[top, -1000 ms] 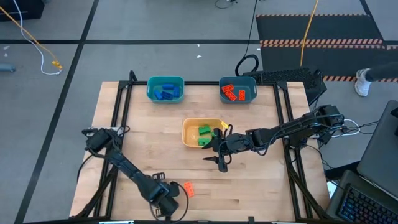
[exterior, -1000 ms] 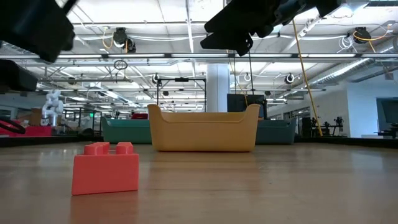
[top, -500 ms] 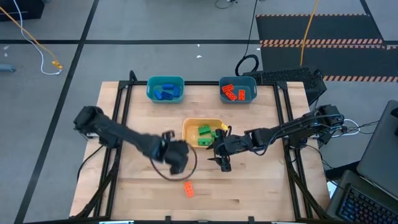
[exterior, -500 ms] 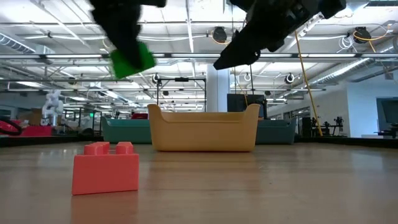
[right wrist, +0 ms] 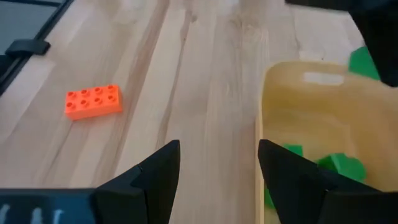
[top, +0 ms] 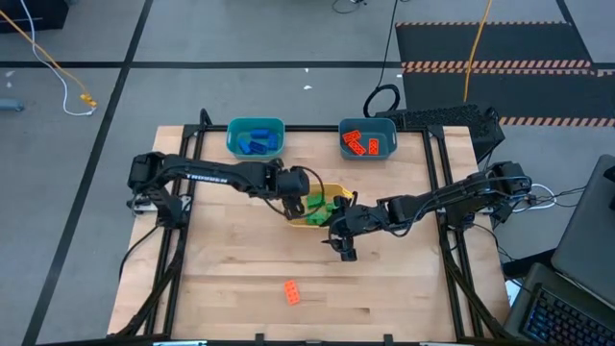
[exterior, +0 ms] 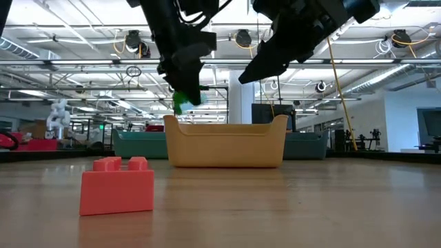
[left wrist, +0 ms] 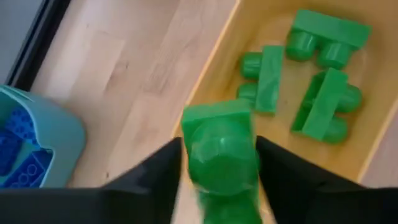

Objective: Sort & place blocks by color
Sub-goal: Put the green game piece into the yellow bin, then put the orange game piece into the blue bin

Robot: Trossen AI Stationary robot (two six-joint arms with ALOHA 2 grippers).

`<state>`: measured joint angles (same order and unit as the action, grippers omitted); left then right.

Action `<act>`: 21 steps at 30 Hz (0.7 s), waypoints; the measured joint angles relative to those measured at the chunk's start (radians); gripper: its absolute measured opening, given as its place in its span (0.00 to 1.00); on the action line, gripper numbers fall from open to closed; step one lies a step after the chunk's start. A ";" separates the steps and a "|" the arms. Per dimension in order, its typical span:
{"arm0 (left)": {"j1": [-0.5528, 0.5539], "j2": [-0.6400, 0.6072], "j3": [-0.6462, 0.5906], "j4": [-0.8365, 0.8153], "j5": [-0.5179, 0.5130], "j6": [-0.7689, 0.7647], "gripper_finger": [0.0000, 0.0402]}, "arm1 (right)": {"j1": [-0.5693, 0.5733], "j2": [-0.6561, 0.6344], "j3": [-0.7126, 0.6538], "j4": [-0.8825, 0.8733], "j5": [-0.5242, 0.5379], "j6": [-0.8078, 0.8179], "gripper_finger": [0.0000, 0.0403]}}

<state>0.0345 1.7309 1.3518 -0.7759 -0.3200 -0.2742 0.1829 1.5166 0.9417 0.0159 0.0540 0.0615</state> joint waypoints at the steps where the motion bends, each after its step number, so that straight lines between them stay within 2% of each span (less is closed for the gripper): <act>1: 0.005 0.000 0.000 0.001 0.004 0.000 0.55 | 0.000 0.000 0.000 -0.008 0.000 0.002 0.52; 5: 0.004 0.000 0.000 0.023 0.057 0.015 0.77 | 0.000 0.000 0.000 -0.018 0.000 0.025 0.52; 7: -0.002 0.000 0.000 0.038 0.104 0.015 0.84 | 0.000 0.000 0.000 -0.021 0.000 0.031 0.52; 9: -0.010 0.000 0.000 0.048 0.109 0.018 0.87 | 0.000 0.000 0.000 -0.021 0.000 0.032 0.52; 13: -0.017 -0.014 -0.001 0.007 0.084 0.048 0.85 | 0.000 0.000 0.000 -0.016 0.000 0.088 0.52; 17: -0.002 -0.067 -0.001 -0.092 0.074 0.114 0.77 | 0.011 0.000 0.000 0.020 -0.006 0.151 0.52; 21: 0.006 -0.153 -0.002 -0.136 0.074 0.145 0.67 | 0.056 0.000 0.000 0.033 -0.004 0.108 0.52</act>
<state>0.0409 1.5780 1.3499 -0.9123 -0.2457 -0.1288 0.2393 1.5166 0.9417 0.0489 0.0498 0.1692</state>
